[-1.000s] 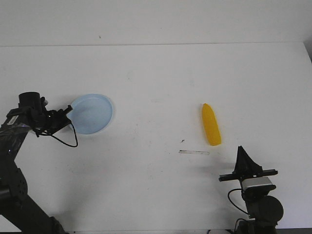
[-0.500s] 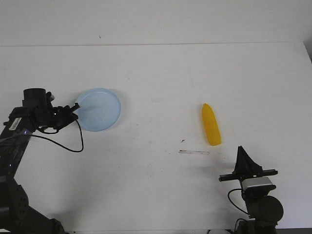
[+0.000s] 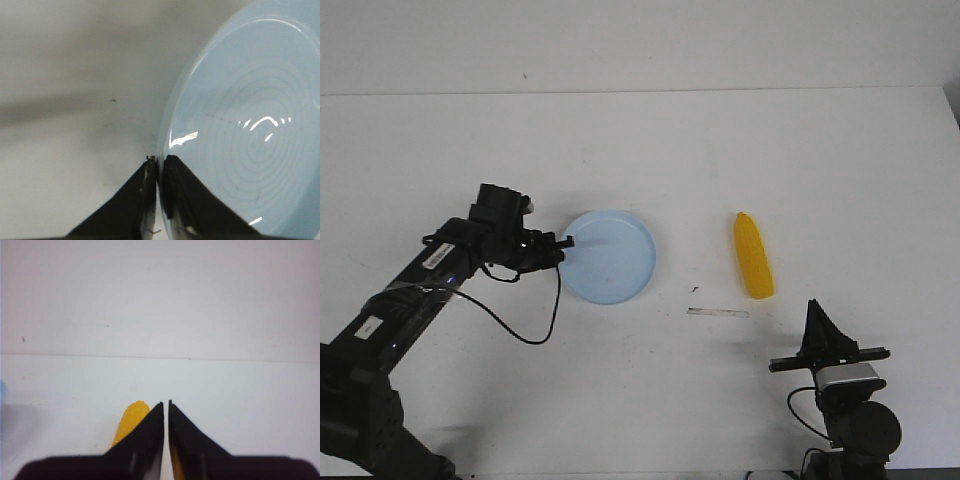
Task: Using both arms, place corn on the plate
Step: 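Push the blue plate with the left gripper toward the yellow corn, then withdraw the left gripper from the plate back to rest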
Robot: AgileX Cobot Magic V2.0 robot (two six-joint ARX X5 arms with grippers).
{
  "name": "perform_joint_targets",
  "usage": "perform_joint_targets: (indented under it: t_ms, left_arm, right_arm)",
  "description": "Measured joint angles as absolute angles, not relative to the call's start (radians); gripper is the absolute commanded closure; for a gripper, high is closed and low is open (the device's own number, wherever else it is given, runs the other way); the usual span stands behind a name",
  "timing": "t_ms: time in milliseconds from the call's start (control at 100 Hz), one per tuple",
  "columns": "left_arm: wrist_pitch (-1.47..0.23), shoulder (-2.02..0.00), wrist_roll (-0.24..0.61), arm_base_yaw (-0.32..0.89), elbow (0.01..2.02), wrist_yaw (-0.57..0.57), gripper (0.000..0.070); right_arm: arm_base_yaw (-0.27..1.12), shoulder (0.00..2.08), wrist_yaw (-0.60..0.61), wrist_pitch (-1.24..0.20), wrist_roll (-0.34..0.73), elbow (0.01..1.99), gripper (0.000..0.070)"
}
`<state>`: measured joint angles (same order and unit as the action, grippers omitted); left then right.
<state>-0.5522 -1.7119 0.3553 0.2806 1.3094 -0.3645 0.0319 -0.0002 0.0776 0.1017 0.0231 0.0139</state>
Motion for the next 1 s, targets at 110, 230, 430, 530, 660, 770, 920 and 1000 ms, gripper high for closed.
perform_joint_targets:
  t_ms: [110, 230, 430, 530, 660, 770, 920, 1000]
  left_arm:
    - [-0.547, -1.756, 0.355, 0.346, 1.309, -0.363, 0.0698]
    - [-0.548, -1.778, 0.355, 0.385, 1.309, -0.362, 0.0625]
    - [-0.546, -1.779, 0.358, 0.388, 1.309, -0.284, 0.0482]
    - [-0.550, -1.777, 0.358, 0.389, 1.309, -0.283, 0.0483]
    - [-0.539, -1.717, 0.354, 0.387, 1.308, -0.283, 0.0487]
    - [-0.504, -1.610, 0.333, 0.360, 1.308, -0.284, 0.0510]
    - [-0.334, -1.462, 0.267, 0.305, 1.226, -0.279, 0.0669]
    - [-0.207, -1.383, 0.216, 0.280, 1.124, -0.276, 0.0675]
  right_arm:
    - [0.032, 0.000, 0.078, 0.102, 0.023, 0.014, 0.0685]
    - [0.032, 0.000, 0.078, 0.102, 0.023, 0.014, 0.0685]
    - [0.032, 0.000, 0.078, 0.102, 0.023, 0.014, 0.0685]
    - [0.032, 0.000, 0.078, 0.102, 0.023, 0.014, 0.0685]
    - [0.032, 0.000, 0.078, 0.102, 0.023, 0.014, 0.0685]
    - [0.032, 0.000, 0.078, 0.102, 0.023, 0.014, 0.0685]
    - [0.032, 0.000, 0.078, 0.102, 0.023, 0.014, 0.0685]
    - [0.032, 0.000, 0.078, 0.102, 0.023, 0.014, 0.0685]
